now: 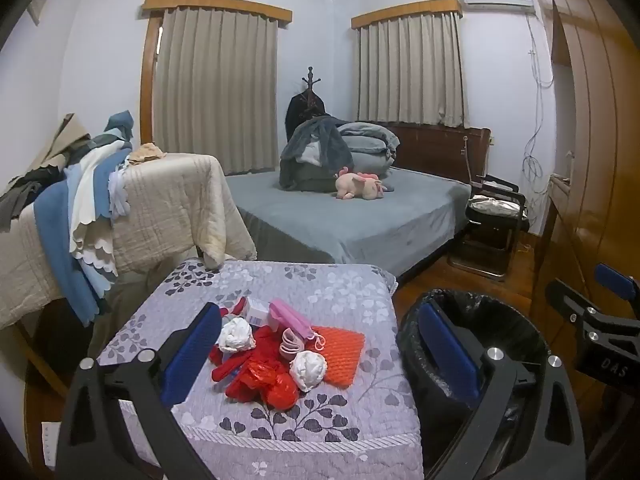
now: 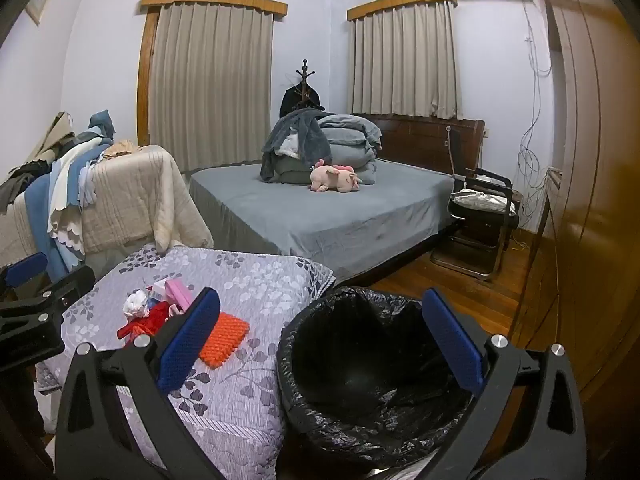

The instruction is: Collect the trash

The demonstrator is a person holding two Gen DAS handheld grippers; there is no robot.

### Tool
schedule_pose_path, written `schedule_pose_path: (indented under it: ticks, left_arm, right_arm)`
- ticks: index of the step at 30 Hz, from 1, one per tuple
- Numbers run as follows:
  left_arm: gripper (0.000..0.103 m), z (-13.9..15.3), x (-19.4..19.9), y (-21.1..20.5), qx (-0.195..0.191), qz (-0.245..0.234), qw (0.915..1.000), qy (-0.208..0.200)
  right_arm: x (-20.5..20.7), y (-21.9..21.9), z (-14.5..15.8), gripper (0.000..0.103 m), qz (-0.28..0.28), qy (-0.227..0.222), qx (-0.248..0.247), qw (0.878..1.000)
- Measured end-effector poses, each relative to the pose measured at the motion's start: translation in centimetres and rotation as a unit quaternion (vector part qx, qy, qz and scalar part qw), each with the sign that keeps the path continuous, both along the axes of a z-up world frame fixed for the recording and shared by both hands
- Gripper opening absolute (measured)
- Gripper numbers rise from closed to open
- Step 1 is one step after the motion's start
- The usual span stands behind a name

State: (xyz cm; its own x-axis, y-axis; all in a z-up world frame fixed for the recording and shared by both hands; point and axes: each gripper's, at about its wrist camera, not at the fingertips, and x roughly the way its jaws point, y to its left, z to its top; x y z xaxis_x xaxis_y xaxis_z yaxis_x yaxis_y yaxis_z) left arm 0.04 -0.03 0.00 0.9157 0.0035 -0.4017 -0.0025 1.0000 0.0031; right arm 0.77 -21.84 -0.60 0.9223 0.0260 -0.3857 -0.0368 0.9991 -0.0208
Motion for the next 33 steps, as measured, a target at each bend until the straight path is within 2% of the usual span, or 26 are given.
schedule_pose_path:
  ticks: [33]
  left_arm:
    - [0.097,0.04,-0.03,-0.07,-0.002,0.000,1.0000,0.000]
  right_arm:
    - [0.11,0.17,-0.22,0.098,0.000,0.002,-0.001,1.000]
